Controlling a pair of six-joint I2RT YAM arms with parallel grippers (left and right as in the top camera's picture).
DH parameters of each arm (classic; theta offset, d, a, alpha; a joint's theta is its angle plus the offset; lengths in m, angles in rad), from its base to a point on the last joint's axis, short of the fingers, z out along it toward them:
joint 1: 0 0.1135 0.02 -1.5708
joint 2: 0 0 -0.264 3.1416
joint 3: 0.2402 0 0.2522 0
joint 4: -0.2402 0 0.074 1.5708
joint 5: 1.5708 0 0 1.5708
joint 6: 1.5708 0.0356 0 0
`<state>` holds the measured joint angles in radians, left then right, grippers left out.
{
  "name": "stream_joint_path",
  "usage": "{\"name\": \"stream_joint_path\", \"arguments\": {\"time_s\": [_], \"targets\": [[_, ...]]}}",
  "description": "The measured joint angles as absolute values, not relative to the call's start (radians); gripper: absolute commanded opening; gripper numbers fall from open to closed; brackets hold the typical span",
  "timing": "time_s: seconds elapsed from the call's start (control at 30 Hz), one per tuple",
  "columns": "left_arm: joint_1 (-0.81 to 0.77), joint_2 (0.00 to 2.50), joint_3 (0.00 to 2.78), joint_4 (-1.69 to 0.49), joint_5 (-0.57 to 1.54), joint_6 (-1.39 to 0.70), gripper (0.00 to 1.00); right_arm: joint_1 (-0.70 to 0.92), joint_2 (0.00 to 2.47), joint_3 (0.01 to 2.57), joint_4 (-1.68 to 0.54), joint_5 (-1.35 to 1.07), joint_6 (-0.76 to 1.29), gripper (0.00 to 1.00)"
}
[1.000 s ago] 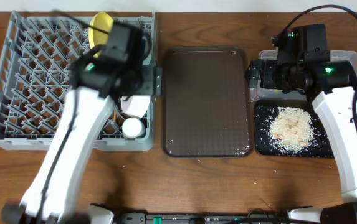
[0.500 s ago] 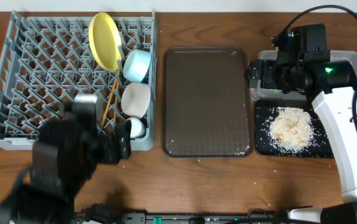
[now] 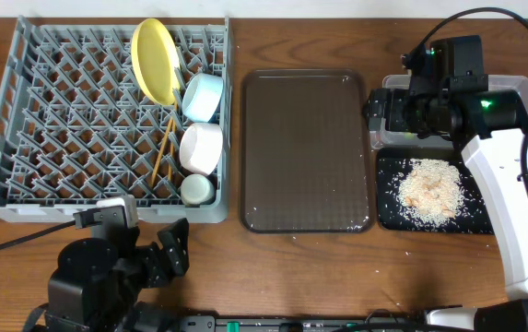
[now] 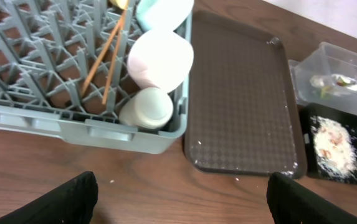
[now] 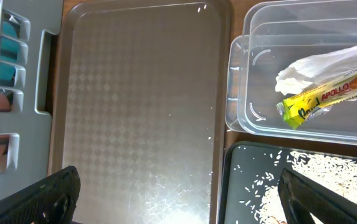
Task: Sort waste into correct bins and load items into the dishwasher
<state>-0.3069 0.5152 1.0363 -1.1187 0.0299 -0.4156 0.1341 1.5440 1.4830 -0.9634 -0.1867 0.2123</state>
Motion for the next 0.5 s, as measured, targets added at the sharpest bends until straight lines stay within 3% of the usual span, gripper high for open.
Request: {"name": "stream_joint_path", "arguments": {"time_s": [0.13, 0.3, 0.5], "targets": [[-0.307, 0.514, 1.014, -1.046, -0.033, -0.385, 0.87, 0.134, 1.544, 1.483, -0.963, -0.187, 0.212, 0.99], [-0.293, 0.501, 0.903, -0.796, -0.065, -0.252, 0.87, 0.134, 1.544, 1.483, -0.963, -0.187, 0.213, 0.99], [-0.124, 0.385, 0.647, -0.466, -0.033, -0.119, 0.87, 0.134, 1.544, 1.483, -0.963, -0.187, 0.212, 0.99]]}}
